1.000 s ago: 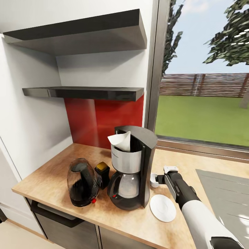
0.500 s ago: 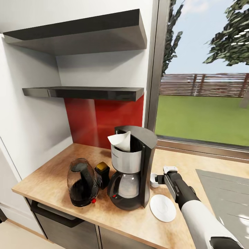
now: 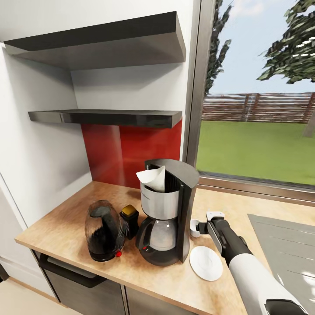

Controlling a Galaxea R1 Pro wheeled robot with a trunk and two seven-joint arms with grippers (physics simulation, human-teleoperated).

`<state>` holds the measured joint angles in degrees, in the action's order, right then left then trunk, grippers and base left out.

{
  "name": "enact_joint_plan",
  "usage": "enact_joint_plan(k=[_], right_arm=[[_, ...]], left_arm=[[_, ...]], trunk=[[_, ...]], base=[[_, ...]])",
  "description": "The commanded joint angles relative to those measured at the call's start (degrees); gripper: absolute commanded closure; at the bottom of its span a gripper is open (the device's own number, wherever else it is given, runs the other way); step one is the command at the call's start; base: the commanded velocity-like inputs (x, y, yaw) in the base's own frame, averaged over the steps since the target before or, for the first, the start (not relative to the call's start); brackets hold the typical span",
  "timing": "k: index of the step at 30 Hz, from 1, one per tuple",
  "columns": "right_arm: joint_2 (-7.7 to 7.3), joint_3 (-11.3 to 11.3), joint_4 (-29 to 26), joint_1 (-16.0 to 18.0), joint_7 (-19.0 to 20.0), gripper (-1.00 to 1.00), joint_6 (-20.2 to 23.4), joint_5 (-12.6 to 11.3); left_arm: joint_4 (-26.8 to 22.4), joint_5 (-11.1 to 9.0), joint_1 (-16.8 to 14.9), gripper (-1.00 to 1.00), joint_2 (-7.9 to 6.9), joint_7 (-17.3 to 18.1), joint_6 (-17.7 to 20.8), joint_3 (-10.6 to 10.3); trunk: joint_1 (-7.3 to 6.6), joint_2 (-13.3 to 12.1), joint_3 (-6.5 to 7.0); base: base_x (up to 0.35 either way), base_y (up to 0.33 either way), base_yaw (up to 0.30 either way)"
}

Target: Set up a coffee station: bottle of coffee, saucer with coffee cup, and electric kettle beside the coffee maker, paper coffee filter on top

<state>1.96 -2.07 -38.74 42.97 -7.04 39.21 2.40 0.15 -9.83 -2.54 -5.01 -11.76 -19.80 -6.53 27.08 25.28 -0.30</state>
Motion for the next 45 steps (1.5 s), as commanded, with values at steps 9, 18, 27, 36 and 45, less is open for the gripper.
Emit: enact_joint_plan(k=[9, 18, 27, 36, 45], right_arm=[[0.07, -0.21, 1.09, 0.01, 0.07, -1.0, 0.25, 0.16], [0.07, -0.21, 1.04, 0.01, 0.1, -1.0, 0.25, 0.15], [0.07, -0.14, 0.96, 0.01, 0.2, 1.0, 0.25, 0.15], [0.07, -0.13, 0.78, 0.01, 0.36, 1.0, 0.23, 0.15], [0.01, -0.2, 0.77, 0.01, 0.36, 1.0, 0.25, 0.15]], left_arm=[[0.03, -0.5, -0.01, -1.0, 0.03, -0.1, -0.15, -0.51], [0.03, -0.49, 0.0, -1.0, 0.02, -0.1, -0.15, -0.51], [0.03, -0.54, -0.01, -1.0, 0.0, -0.1, -0.15, -0.51], [0.03, -0.51, -0.01, -1.0, 0.0, -0.1, -0.15, -0.51], [0.03, -0.52, 0.0, -1.0, 0.0, -0.1, -0.15, -0.51]], trunk=[[0.02, 0.05, -0.03], [0.02, 0.05, -0.03], [0.02, 0.05, -0.03], [0.02, 0.05, -0.03], [0.02, 0.05, -0.03]], base=[[0.0, 0.0, 0.0], [0.0, 0.0, 0.0], [0.0, 0.0, 0.0], [0.0, 0.0, 0.0], [0.0, 0.0, 0.0]])
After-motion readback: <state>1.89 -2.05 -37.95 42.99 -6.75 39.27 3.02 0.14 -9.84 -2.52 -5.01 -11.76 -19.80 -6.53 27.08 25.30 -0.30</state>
